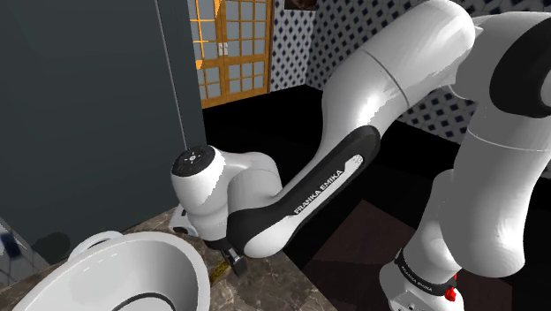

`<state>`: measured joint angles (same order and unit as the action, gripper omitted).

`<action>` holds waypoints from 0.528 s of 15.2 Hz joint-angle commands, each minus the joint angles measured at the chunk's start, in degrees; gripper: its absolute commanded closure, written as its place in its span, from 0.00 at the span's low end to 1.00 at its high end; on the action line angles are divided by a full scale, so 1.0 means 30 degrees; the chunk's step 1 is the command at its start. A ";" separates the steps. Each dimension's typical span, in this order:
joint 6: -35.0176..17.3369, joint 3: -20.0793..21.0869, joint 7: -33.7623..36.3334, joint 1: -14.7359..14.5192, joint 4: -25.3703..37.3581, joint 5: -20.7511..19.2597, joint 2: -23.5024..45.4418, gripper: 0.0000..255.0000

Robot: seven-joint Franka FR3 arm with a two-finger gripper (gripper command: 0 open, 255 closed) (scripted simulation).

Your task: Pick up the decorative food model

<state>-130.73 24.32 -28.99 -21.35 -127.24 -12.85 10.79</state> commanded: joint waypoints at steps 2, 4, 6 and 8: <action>-0.0686 -0.0073 0.0356 -0.0192 -0.0047 -0.0562 0.0728 0.00; -0.1105 -0.0184 0.0598 -0.0265 -0.0110 -0.0874 0.1144 0.00; -0.1632 -0.0345 0.0920 -0.0371 -0.0164 -0.1290 0.1694 0.00; -0.1633 -0.0350 0.0918 -0.0376 -0.0165 -0.1287 0.1693 0.00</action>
<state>-135.43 23.33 -26.35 -22.44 -127.74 -16.54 15.66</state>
